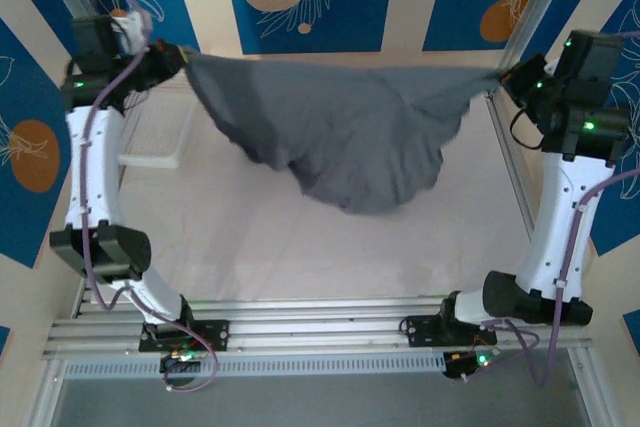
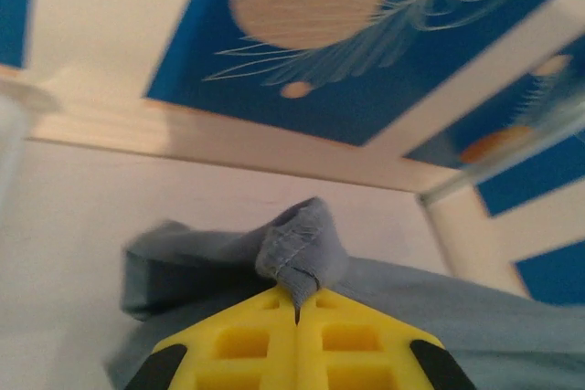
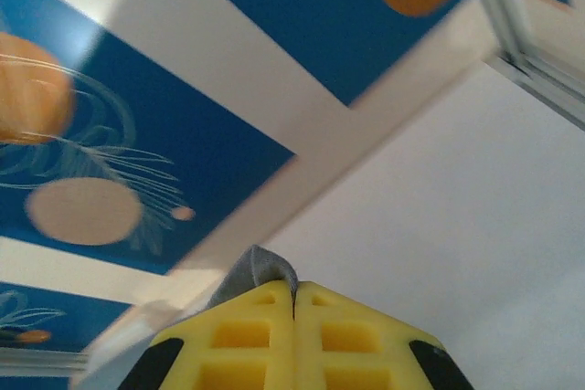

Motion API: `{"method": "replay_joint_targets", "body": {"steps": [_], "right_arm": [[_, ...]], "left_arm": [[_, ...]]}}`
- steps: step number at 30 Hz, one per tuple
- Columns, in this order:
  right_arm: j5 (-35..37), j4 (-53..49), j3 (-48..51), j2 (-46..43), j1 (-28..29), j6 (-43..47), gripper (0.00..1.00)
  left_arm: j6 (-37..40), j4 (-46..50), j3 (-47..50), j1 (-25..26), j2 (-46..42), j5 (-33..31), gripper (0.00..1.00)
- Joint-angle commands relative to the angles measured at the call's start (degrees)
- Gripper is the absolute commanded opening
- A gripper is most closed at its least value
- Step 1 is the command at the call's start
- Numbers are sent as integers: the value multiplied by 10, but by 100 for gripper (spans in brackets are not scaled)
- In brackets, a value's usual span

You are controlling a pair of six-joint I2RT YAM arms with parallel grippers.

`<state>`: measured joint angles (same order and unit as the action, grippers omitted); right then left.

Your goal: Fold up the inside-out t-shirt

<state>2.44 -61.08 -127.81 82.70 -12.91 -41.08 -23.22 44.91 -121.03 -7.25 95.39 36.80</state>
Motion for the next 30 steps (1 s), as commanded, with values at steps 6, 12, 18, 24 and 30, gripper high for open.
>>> {"method": "replay_joint_targets", "body": {"steps": [6, 12, 18, 24, 30], "right_arm": [[-86, -45, -457, 180, -31, 47, 0], [-170, 56, -529, 195, -101, 25, 0], [-274, 167, -529, 171, -194, -39, 0], [-297, 231, -529, 182, -235, -89, 0], [-306, 164, -529, 228, -231, -31, 0]], "left_arm": [[-41, -60, -60, 7, -41, 212, 0], [-19, -122, -142, 7, -65, 242, 0], [64, -112, -182, 7, -103, 205, 0], [108, -52, -186, 7, -100, 88, 0], [89, 38, -185, 6, -52, -138, 0]]}}
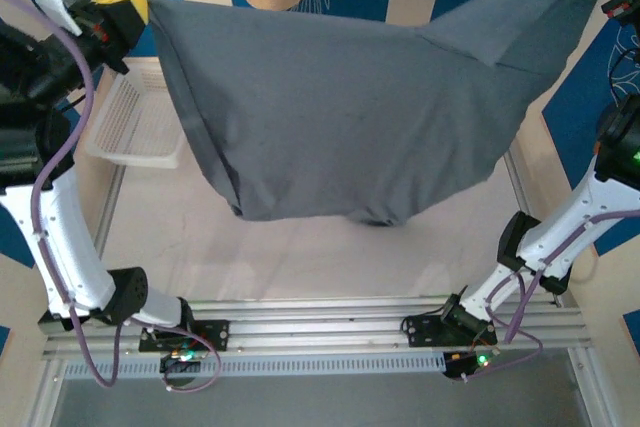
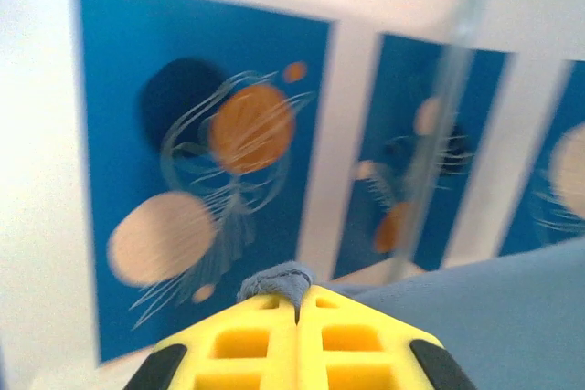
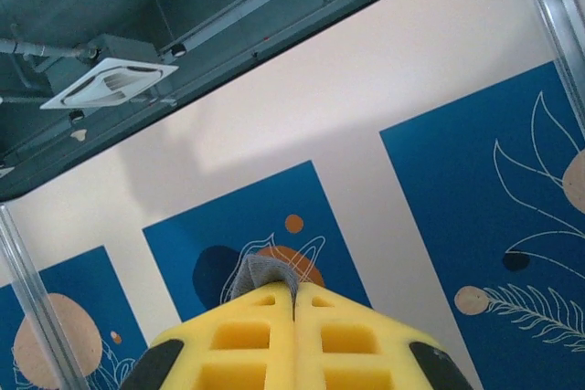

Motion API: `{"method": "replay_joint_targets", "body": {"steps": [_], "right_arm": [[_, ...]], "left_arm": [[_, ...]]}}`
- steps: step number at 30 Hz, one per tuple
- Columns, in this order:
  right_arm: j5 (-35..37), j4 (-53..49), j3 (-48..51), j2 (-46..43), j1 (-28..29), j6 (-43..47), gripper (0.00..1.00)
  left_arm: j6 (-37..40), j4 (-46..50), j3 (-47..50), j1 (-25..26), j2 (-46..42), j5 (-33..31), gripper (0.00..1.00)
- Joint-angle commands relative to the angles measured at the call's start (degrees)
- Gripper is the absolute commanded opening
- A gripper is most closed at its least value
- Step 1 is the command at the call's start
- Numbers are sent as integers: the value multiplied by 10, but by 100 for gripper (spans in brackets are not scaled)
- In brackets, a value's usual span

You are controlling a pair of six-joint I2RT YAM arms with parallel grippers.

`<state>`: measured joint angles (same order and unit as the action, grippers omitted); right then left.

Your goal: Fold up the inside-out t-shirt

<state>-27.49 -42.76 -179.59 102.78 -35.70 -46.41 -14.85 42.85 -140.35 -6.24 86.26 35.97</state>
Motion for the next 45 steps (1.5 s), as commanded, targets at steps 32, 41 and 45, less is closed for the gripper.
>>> {"method": "replay_joint_targets", "body": {"steps": [32, 41, 45], "right_arm": [[-47, 60, -11, -48, -4, 35, 0], [52, -79, -11, 131, 194, 175, 0], [29, -63, -11, 214, 191, 44, 13]], "left_arm": [[194, -80, 159, 1, -137, -14, 0], [132, -165, 255, 7, 51, -98, 0], [117, -181, 241, 35, 172, -113, 8]]}}
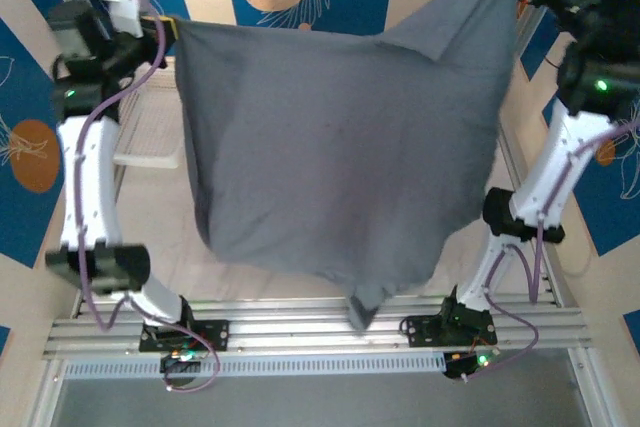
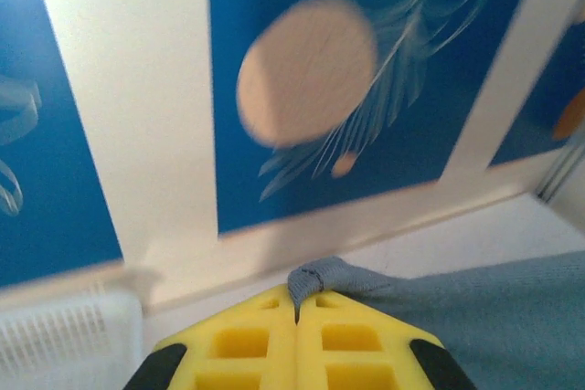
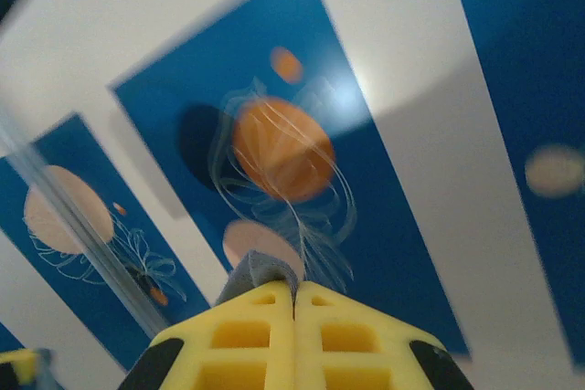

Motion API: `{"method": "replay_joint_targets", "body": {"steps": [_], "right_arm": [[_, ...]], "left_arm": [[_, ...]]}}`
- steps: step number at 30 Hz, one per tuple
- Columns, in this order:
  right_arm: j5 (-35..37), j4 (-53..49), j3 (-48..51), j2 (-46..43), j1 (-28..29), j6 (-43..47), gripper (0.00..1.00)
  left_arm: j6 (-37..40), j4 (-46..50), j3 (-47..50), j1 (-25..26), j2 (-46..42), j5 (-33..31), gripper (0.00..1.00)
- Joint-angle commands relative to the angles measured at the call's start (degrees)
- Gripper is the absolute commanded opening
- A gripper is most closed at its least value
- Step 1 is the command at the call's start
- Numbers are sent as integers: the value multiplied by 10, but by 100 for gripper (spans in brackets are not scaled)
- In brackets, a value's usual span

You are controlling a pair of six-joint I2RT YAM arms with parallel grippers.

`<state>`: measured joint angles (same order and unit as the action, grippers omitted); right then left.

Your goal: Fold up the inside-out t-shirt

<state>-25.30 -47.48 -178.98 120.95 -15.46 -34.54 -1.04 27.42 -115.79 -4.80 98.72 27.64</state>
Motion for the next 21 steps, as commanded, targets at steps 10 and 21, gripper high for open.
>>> {"method": "replay_joint_targets", "body": {"steps": [10, 21], "right_arm": [[-1, 40, -17, 22, -5, -177, 99], [-43, -503, 21, -127, 125, 174, 97]], "left_arm": [[-74, 19, -164, 39, 181, -47, 87], [-69, 115, 202, 150, -78, -94, 51]]}}
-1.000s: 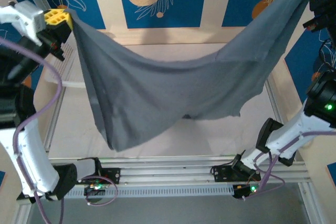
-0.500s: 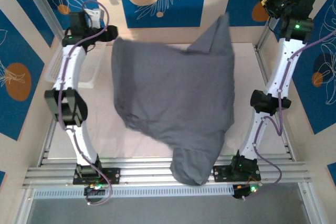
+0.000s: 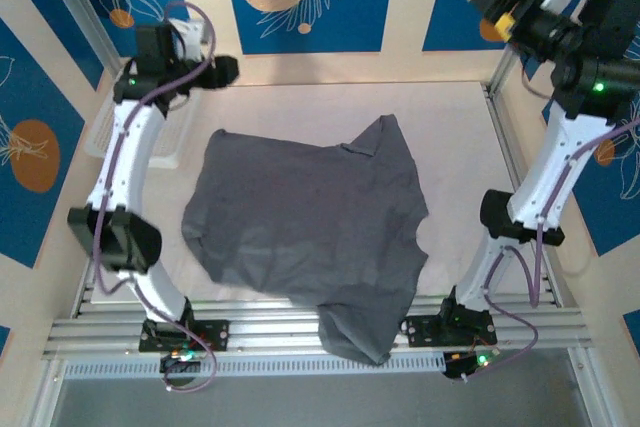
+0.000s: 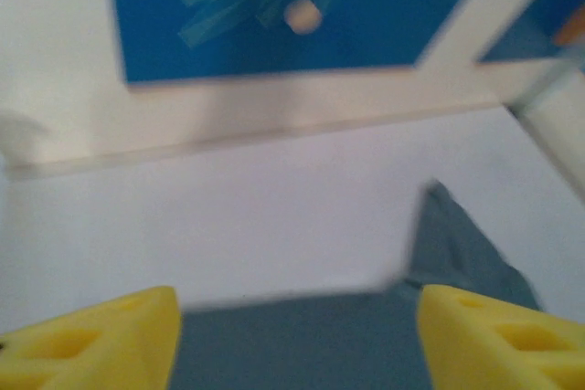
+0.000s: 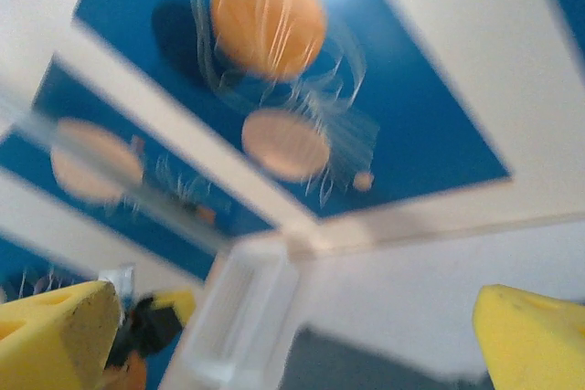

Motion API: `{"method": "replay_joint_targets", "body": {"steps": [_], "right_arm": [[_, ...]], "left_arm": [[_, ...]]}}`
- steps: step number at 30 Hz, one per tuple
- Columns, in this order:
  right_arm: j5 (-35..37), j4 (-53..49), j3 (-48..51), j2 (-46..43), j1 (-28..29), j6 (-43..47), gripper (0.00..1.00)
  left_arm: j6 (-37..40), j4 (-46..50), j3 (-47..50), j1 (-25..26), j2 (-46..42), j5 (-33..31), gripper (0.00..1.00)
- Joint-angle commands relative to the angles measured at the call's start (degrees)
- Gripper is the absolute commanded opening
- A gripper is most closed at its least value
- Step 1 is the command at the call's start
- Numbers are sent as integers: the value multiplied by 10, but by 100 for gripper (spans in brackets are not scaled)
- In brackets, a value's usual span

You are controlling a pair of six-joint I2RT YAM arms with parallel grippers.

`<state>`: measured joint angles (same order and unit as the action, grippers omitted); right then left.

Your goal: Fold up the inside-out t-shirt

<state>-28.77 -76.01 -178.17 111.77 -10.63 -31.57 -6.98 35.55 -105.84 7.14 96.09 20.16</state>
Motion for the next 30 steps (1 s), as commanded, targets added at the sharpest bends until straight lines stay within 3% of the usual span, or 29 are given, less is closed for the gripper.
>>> {"method": "replay_joint_targets", "body": {"steps": [1, 3, 4, 5, 7, 9, 13, 16, 19, 22, 25, 30], "right_arm": [[19, -226, 72, -61, 140, 163, 93], [99, -254, 106, -62, 275, 157, 83], [137, -258, 127, -54, 338, 144, 76], [180, -257, 163, -52, 388, 122, 73], [327, -254, 282, -47, 474, 42, 47], [385, -203, 467, -71, 512, 6, 47], [377, 2, 854, -158, 477, -15, 41], [343, 145, 1017, -203, 437, 24, 36], [330, 228, 1094, -224, 429, 45, 25], [318, 283, 1141, -219, 405, 19, 0], [298, 336, 1173, -196, 361, -38, 0], [332, 416, 1201, -166, 298, -79, 0]], "left_arm": [[-35, 13, 168, 38, -85, -18, 36], [-73, -18, 274, 55, -145, -40, 6], [-90, -25, 319, 63, -169, -64, 0], [-105, -26, 349, 68, -186, -78, 0], [-135, -12, 389, 74, -208, -109, 0], [-151, 11, 402, 79, -209, -132, 0], [-141, 43, 400, 90, -181, -138, 0], [-129, 51, 401, 101, -153, -138, 0], [-124, 49, 413, 104, -131, -140, 0], [-129, 49, 418, 104, -101, -166, 0], [-149, 19, 417, 99, -52, -170, 0], [-174, -42, 388, 98, 51, -175, 0]]}}
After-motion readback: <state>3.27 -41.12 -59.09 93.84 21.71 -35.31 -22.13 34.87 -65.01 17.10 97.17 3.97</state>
